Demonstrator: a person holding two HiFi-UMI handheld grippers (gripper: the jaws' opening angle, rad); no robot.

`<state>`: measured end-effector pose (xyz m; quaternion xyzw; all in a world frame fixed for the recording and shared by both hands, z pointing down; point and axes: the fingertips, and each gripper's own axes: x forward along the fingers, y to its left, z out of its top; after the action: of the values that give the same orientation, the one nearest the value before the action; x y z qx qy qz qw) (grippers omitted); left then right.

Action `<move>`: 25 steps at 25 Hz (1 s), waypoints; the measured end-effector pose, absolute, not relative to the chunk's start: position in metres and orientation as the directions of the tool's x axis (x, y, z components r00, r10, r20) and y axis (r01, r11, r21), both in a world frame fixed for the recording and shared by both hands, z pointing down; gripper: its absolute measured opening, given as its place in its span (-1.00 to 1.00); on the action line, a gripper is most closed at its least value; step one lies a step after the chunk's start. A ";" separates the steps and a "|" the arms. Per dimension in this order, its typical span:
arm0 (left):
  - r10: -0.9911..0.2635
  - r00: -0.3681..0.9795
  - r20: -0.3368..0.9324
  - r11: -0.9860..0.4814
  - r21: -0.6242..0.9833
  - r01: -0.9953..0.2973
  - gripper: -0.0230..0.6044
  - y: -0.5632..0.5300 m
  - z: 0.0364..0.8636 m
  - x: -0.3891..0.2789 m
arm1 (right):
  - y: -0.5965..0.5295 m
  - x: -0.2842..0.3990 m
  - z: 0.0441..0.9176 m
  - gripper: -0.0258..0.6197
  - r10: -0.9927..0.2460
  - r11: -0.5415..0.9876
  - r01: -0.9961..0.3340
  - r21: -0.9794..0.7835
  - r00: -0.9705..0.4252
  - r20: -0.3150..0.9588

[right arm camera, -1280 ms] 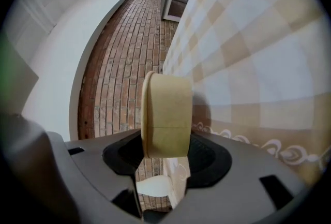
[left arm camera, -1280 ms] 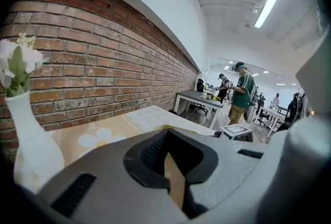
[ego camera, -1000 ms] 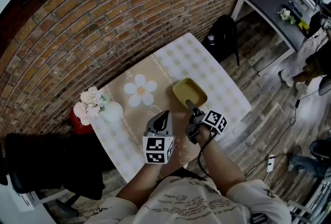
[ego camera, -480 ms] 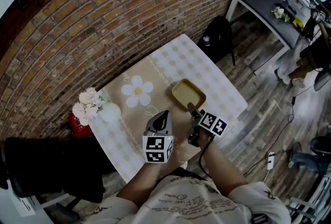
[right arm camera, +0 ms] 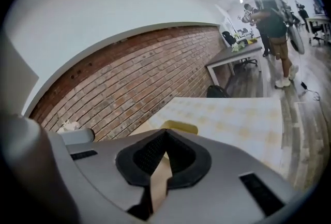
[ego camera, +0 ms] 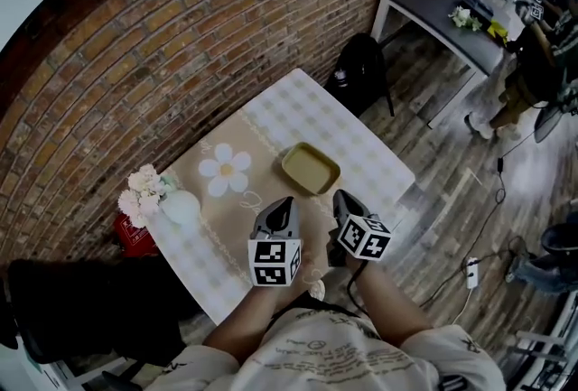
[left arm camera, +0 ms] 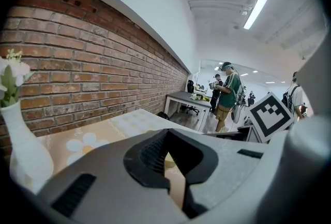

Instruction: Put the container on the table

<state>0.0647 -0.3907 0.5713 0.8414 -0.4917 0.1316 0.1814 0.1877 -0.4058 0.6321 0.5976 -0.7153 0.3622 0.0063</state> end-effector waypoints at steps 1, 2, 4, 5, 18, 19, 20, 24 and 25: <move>-0.778 0.486 0.398 -0.456 0.174 -0.873 -0.91 -0.389 0.569 0.068 | -0.404 0.189 0.626 -0.91 -0.859 0.034 -0.866 -0.499 -0.280 0.428; -0.775 0.493 0.396 -0.464 0.172 -0.869 -0.91 -0.388 0.567 0.071 | -0.403 0.191 0.619 -0.91 -0.868 0.044 -0.873 -0.487 -0.274 0.414; -0.768 0.508 0.390 -0.484 0.166 -0.859 -0.91 -0.386 0.561 0.080 | -0.399 0.196 0.603 -0.91 -0.884 0.061 -0.887 -0.458 -0.261 0.387; -0.765 0.516 0.386 -0.494 0.163 -0.854 -0.91 -0.385 0.558 0.084 | -0.398 0.199 0.596 -0.91 -0.892 0.068 -0.895 -0.441 -0.252 0.375; -0.734 0.602 0.314 -0.602 0.108 -0.791 -0.91 -0.365 0.505 0.139 | -0.358 0.240 0.512 -0.92 -0.947 0.091 -0.944 -0.319 -0.180 0.265; -0.733 0.606 0.308 -0.607 0.104 -0.788 -0.91 -0.363 0.502 0.141 | -0.354 0.242 0.504 -0.92 -0.952 0.092 -0.946 -0.310 -0.175 0.251; -0.733 0.610 0.303 -0.612 0.100 -0.785 -0.91 -0.361 0.498 0.143 | -0.351 0.244 0.496 -0.92 -0.957 0.094 -0.950 -0.297 -0.169 0.236; -0.728 0.627 0.276 -0.631 0.087 -0.771 -0.91 -0.350 0.480 0.153 | -0.337 0.254 0.476 -0.92 -0.971 0.077 -0.969 -0.234 -0.127 0.204; -0.727 0.632 0.267 -0.636 0.085 -0.767 -0.91 -0.347 0.475 0.157 | -0.334 0.258 0.473 -0.92 -0.972 0.067 -0.973 -0.221 -0.114 0.205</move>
<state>0.1565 -0.3466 0.4752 0.8982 -0.4160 0.1046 0.0956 0.2578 -0.3338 0.4729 0.6657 -0.7305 0.1522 0.0013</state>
